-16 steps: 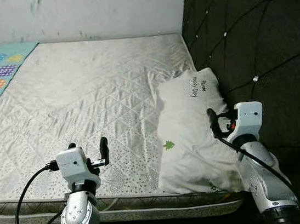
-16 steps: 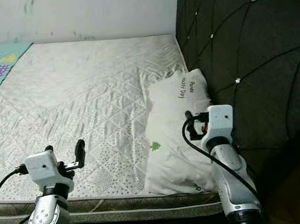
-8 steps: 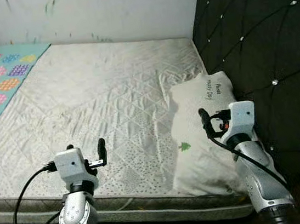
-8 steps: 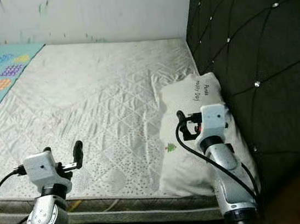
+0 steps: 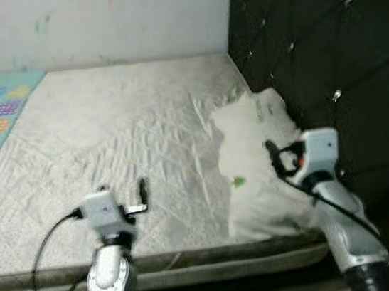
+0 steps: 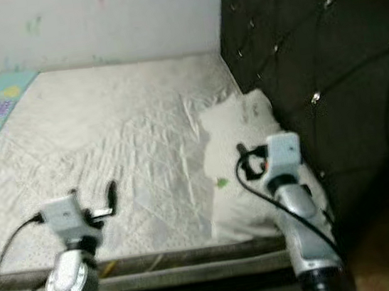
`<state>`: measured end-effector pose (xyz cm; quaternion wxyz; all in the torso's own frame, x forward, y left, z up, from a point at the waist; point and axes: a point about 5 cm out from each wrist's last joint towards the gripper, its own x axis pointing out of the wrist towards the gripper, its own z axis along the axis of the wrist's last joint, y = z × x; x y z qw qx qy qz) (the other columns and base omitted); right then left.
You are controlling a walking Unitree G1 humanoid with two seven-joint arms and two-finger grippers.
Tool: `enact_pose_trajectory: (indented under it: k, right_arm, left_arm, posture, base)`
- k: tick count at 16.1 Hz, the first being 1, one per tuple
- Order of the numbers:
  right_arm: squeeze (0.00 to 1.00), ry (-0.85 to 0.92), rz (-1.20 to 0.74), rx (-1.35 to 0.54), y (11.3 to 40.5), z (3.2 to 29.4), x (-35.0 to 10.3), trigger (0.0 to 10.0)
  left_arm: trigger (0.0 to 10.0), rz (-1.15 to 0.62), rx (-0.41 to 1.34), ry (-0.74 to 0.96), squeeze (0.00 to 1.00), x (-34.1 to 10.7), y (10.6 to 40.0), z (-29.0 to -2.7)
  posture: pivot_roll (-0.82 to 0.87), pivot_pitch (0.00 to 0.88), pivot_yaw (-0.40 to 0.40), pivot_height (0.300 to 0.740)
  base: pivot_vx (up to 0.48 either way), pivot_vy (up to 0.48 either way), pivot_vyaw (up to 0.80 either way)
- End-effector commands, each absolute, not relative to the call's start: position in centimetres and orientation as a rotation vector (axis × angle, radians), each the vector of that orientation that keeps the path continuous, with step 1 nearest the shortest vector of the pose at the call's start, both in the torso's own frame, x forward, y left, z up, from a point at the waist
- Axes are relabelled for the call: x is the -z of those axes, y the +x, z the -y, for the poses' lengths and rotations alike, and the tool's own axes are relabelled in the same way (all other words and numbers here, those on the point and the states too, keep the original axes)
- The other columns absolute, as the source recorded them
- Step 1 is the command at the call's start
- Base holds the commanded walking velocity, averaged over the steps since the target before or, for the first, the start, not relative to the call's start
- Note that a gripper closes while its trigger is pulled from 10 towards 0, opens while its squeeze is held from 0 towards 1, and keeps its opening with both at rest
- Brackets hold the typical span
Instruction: Clean up the room
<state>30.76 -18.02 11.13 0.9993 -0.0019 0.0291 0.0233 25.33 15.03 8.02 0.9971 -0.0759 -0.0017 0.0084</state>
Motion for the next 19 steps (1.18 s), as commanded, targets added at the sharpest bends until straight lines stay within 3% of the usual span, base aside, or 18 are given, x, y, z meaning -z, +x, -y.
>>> enact_pose_trajectory:
  k: [1, 6, 8, 13, 19]
  right_arm:
    - [0.00, 0.002, -0.052, -0.077, 30.9, 17.4, -11.4, 10.0]
    - [0.00, 0.009, -0.079, -0.132, 30.6, 16.5, -11.0, 10.0]
    - [0.00, -0.063, -0.046, -0.150, 30.5, 16.2, -10.9, 10.0]
    - [0.00, -0.035, -0.062, -0.187, 30.4, 15.7, -11.2, 10.0]
    - [0.00, -0.034, -0.051, -0.207, 30.5, 15.4, -11.4, 10.0]
  left_arm:
    - [10.0, 0.017, -0.032, -0.137, 0.00, -8.4, 25.6, -15.6]
    - [10.0, 0.017, -0.033, -0.137, 0.00, -8.4, 25.6, -15.5]
    - [10.0, 0.022, -0.029, -0.132, 0.00, -8.4, 25.7, -15.4]
    - [10.0, 0.053, 0.017, -0.140, 0.00, -8.8, 25.6, -15.1]
    - [10.0, 0.065, 0.044, -0.151, 0.00, -9.0, 25.6, -14.8]
  posture:
    - [0.05, 0.000, 0.000, 0.740]
    - [0.05, 0.000, 0.000, 0.740]
    - [0.05, 0.000, 0.000, 0.740]
    - [0.04, 0.000, 0.000, 0.740]
    - [0.03, 0.000, -0.001, 0.740]
  base:
    - [0.000, 0.480, 0.00]
    - [0.000, 0.480, 0.00]
    - [0.000, 0.422, 0.00]
    - [0.000, 0.000, 0.00]
    - [0.225, 0.000, 0.00]
